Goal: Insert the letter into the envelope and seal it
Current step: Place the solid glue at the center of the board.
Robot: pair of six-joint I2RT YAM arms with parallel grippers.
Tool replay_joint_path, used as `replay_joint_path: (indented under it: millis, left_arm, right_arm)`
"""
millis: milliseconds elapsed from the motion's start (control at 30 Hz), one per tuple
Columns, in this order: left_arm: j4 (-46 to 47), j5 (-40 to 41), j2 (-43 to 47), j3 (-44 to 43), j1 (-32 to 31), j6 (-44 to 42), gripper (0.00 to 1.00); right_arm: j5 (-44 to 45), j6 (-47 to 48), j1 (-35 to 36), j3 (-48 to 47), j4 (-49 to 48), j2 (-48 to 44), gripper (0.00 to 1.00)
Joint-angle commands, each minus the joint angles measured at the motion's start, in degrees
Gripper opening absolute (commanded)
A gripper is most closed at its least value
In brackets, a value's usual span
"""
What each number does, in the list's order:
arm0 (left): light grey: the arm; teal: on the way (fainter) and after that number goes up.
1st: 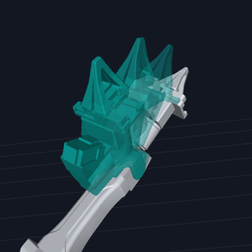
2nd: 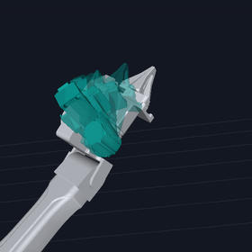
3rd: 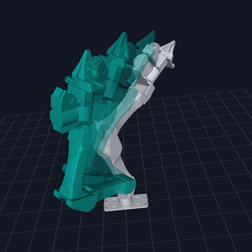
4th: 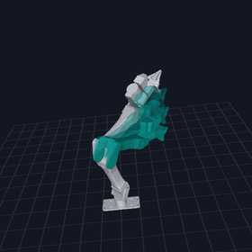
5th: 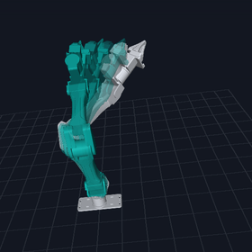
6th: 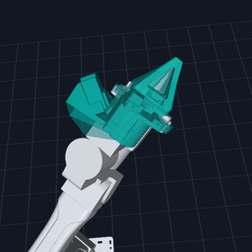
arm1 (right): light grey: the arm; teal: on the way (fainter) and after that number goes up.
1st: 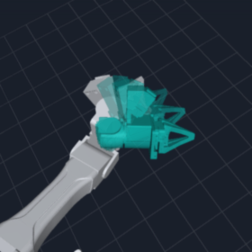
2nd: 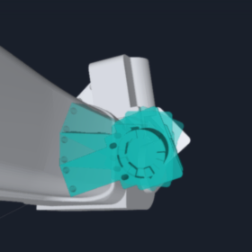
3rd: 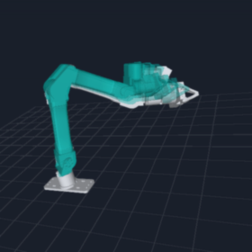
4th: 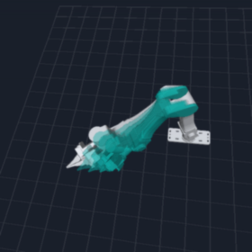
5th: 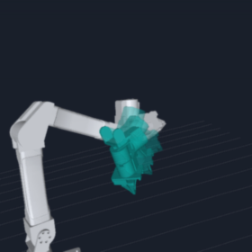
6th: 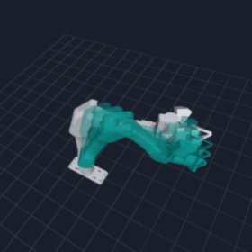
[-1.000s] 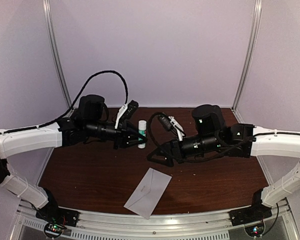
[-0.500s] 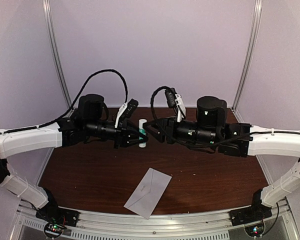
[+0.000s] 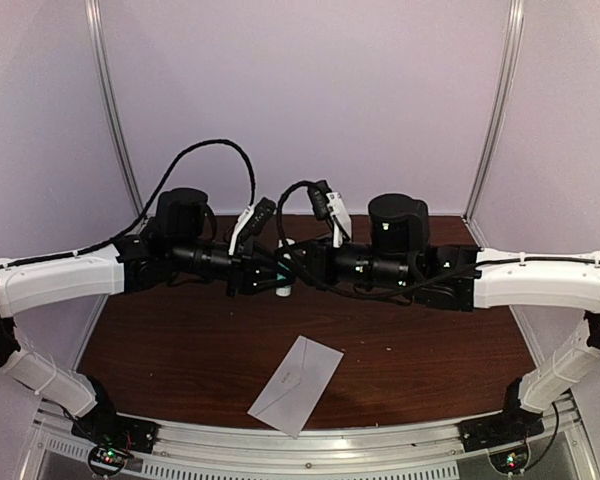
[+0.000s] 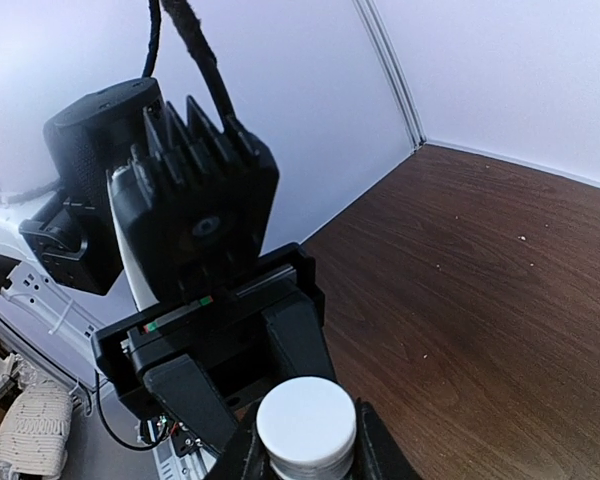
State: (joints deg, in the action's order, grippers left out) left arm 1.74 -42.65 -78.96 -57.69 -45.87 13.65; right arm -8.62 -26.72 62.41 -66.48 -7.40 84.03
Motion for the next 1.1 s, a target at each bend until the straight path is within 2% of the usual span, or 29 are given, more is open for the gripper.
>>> replay_joint_path:
  millis: [0, 67, 200, 300, 400, 567, 733, 867, 1067]
  left_arm:
    - [4.15, -0.62, 0.56, -0.76, -0.19, -1.36, 0.00]
    - [3.88, -0.13, 0.58, -0.90, -0.18, -1.05, 0.04]
    - [2.92, 1.76, 0.90, -1.38, -0.18, -0.87, 0.50]
    - [2.94, 5.68, 2.10, -0.97, -0.19, -0.54, 0.67]
    - [4.62, 11.72, 4.66, 0.80, 1.25, 1.38, 0.76]
    - [4.16, 16.06, 6.27, 0.95, 10.41, 6.56, 0.79]
    - [1.41, 20.94, 7.14, 0.37, 18.67, 9.55, 0.79]
    - [-4.02, 28.88, 8.12, -1.41, 19.94, 7.49, 0.79]
    - [-4.26, 30.68, 9.45, -1.02, 19.94, 6.71, 0.79]
  right_arm:
    - [1.34, -1.54, 0.43, -0.55, -2.06, -1.01, 0.09]
    - [2.00, -1.45, 0.43, -0.03, -2.05, -1.34, 0.06]
    - [6.59, -0.80, 0.43, -0.41, 0.99, -2.59, 0.04]
    - [12.64, -0.29, 0.33, -0.84, 6.68, -4.04, 0.04]
    - [17.30, -2.21, -1.48, -0.23, 14.47, -5.26, 0.04]
    - [15.69, -5.51, -9.44, 3.11, 24.50, -5.40, 0.04]
    - [10.81, -5.29, -17.59, 8.05, 28.04, -3.55, 0.05]
    - [7.42, -3.65, -21.70, 9.07, 28.48, 0.40, 0.07]
    - [5.24, -1.91, -24.14, 7.06, 28.78, 8.72, 0.08]
